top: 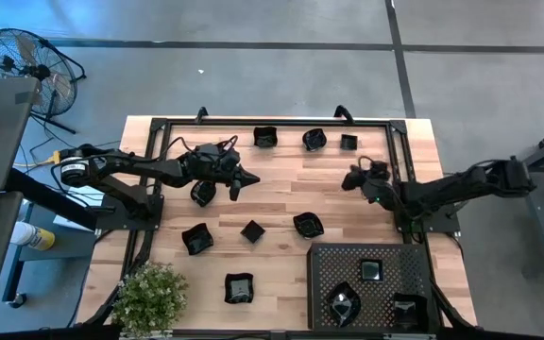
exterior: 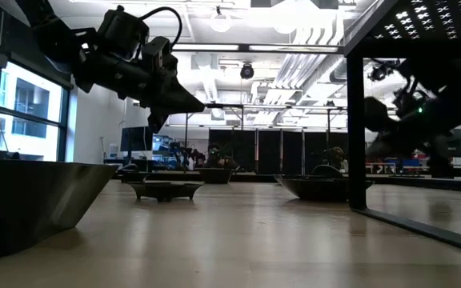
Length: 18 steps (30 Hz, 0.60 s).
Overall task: Pick & Place Mini shaped plates
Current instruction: Stack the black square plate on top of the black square plate on the shelf
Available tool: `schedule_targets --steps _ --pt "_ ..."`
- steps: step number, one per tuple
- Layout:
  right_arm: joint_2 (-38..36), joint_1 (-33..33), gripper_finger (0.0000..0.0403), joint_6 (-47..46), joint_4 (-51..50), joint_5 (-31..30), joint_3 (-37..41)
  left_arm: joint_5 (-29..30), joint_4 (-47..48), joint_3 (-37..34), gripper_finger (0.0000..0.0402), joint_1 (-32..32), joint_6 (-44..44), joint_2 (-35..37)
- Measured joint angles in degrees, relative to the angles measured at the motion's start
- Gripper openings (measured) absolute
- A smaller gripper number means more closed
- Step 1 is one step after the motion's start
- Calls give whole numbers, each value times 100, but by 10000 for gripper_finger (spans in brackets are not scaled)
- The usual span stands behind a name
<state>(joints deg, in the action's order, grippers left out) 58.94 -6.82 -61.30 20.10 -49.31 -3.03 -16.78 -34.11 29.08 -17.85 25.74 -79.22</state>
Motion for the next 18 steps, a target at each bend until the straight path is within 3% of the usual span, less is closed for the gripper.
schedule_targets --steps 2,6,14,18 --pt "-14 -398 4 -86 27 194 21 0 0 0 1 0 0 0" --pt "-14 -1199 28 472 21 1137 -297 0 2 0 1 0 2 0" --pt "128 -2856 138 773 -1794 2145 -1349 -2 4 0 1 0 4 0" --pt "424 -3435 189 728 -1848 2663 -1406 -3 6 0 1 0 4 0"
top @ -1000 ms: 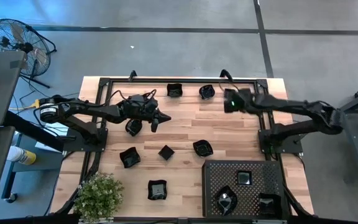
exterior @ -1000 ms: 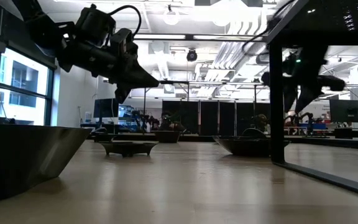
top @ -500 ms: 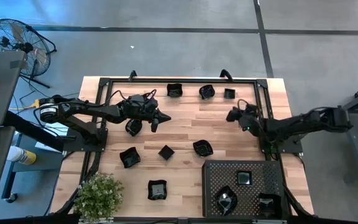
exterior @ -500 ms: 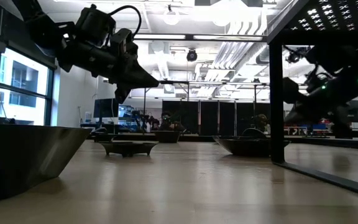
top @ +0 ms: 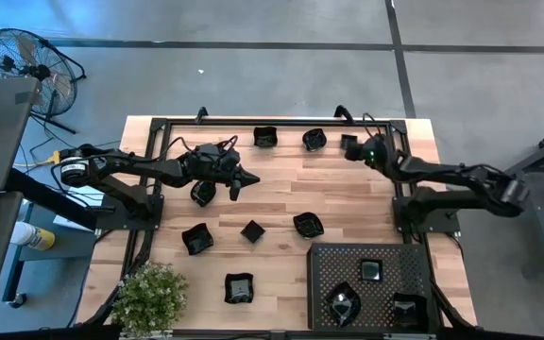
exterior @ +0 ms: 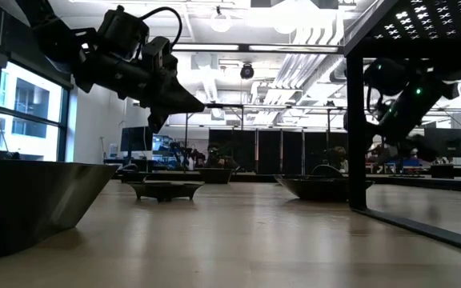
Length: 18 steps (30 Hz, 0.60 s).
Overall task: Pick & Place Mini shaped plates
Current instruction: Stack the black square plate on top of the black square plate on the shelf
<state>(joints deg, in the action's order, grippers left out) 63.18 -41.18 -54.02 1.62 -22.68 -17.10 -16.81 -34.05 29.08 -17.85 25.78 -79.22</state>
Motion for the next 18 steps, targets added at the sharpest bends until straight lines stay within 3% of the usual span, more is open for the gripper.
schedule_targets --steps 3,8,18 --pt "348 -199 212 -65 99 147 15 -1 11 0 1 0 -2 0" --pt "1029 -334 219 145 1163 334 12 -1 14 0 1 0 -4 0" --pt "2006 -495 177 163 1824 330 -5 -16 16 0 1 -1 0 0"
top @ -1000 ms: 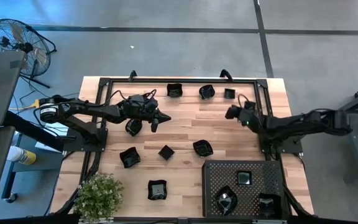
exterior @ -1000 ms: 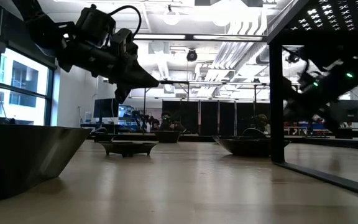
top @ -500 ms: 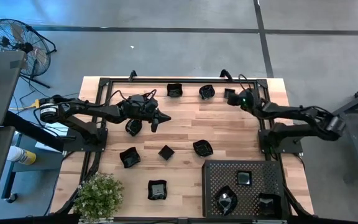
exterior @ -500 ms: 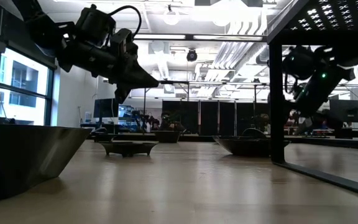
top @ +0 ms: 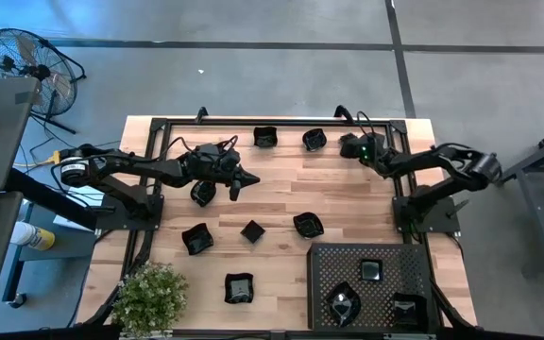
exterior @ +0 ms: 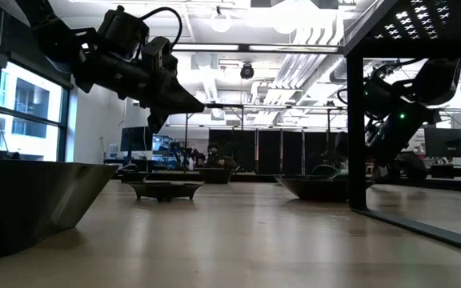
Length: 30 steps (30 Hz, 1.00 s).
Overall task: Pick & Place Mini shaped plates
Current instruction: Stack the black square plate on top of the black square plate on the shelf
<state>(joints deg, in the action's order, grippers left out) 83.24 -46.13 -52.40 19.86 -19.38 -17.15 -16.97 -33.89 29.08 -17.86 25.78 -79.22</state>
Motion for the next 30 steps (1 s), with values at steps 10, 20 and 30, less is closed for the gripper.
schedule_targets --steps 10,20,30 --pt "-213 9 134 -497 140 175 22 5 86 0 1 0 0 0" --pt "-409 2 202 -434 6 185 -264 231 107 0 1 -1 -83 0" --pt "-510 90 131 -19 -354 926 -271 267 65 15 1 -12 174 0"
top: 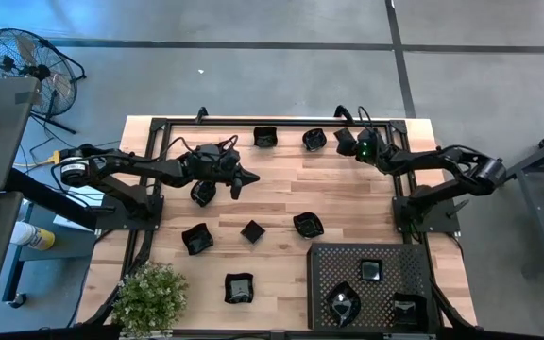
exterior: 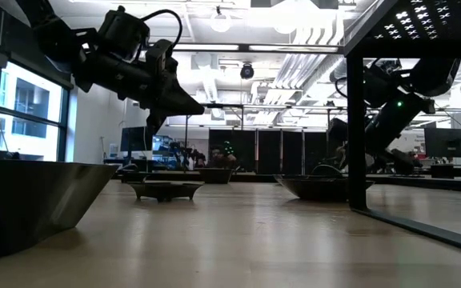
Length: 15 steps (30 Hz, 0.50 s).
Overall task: Pick & Place Mini shaped plates
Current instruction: Stack the black square plate on top of the black square plate on the shelf
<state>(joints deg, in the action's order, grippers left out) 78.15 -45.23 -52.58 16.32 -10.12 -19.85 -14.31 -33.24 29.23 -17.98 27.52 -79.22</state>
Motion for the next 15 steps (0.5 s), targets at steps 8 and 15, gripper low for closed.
schedule_targets --steps 8,15 --pt "-1460 1162 17 -73 -1831 178 0 9 -6 1 1 0 141 -2" --pt "-3204 2563 3 -736 -3803 -140 -559 8 -2 1 1 0 141 -2"
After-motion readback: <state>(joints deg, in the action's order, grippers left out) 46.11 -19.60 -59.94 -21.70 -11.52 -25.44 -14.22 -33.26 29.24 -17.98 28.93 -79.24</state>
